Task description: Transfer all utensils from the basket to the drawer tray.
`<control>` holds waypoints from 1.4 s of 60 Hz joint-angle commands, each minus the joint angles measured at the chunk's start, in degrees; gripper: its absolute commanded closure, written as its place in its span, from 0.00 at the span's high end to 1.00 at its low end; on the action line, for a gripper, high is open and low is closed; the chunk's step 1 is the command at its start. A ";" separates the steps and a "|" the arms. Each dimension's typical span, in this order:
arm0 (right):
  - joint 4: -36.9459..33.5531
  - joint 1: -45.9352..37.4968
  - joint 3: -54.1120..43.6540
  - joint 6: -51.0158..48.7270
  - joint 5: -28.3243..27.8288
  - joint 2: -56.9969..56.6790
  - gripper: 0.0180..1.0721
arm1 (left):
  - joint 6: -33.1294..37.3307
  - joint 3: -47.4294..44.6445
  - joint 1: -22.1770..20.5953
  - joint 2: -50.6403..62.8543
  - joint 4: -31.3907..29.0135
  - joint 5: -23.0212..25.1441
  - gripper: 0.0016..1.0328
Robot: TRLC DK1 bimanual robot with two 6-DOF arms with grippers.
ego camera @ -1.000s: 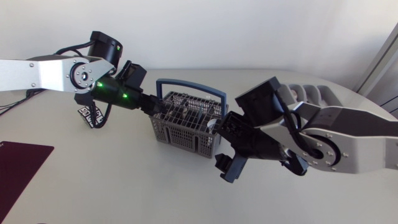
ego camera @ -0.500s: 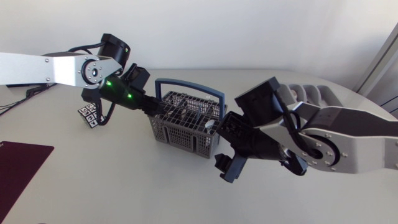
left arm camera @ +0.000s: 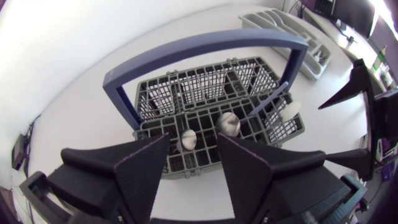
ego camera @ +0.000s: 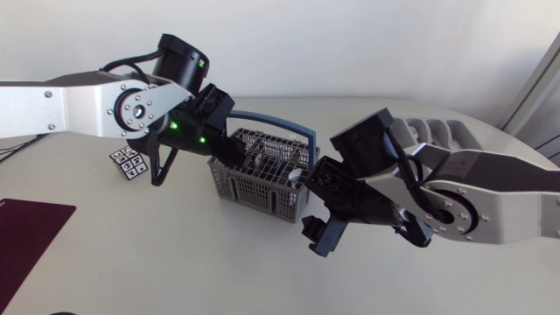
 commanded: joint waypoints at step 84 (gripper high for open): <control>0.08 1.11 -0.32 1.24 0.77 1.98 0.90 | 0.94 1.67 -9.58 7.80 2.74 -22.49 0.37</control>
